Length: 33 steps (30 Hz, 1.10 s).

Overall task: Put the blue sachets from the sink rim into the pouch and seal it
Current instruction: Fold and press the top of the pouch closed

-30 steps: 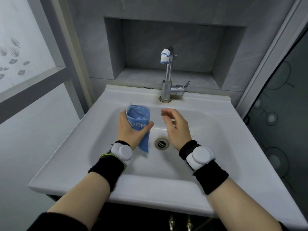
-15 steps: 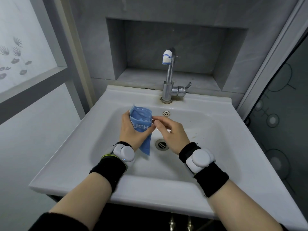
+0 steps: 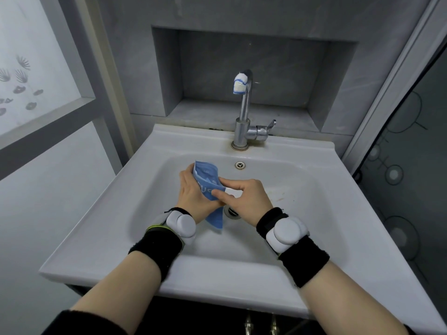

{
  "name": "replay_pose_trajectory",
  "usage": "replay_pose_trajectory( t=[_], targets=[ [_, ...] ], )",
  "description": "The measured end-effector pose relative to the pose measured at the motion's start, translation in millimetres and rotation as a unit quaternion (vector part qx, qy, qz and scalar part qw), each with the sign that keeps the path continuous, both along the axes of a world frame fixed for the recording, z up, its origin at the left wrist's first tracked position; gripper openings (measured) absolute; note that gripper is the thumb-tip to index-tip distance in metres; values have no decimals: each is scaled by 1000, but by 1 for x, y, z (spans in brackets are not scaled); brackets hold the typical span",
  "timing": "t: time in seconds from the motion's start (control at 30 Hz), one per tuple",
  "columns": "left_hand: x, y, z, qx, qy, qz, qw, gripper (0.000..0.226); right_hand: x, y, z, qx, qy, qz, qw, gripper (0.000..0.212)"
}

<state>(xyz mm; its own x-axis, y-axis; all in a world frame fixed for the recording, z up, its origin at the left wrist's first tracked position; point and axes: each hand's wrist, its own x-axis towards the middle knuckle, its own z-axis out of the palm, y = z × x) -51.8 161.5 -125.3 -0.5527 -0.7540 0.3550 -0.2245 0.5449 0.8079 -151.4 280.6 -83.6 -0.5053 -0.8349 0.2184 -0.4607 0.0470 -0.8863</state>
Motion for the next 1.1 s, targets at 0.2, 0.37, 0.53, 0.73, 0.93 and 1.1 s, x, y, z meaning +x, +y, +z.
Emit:
replay_pose_trajectory(
  t=[0.2,0.37,0.53,0.73,0.93,1.1],
  targets=[
    [0,-1,4,42,37,8,998,123,-6,-4,-3,-36,-25,-17,999,25],
    [3,-4,17,206,130,-6,970,103,-16,-8,-3,-101,-113,-69,986,9],
    [6,-6,24,308,140,-24,941,59,-19,-9,-3,-107,-150,-65,981,10],
    [9,-2,28,415,150,-73,894,59,-17,-9,-3,-114,-191,-36,974,14],
    [10,-4,25,408,139,-48,901,40,-14,-8,-2,-114,-177,-40,977,15],
    [10,-8,23,396,122,-29,909,42,-15,-6,0,-114,-178,-32,977,10]
  ],
)
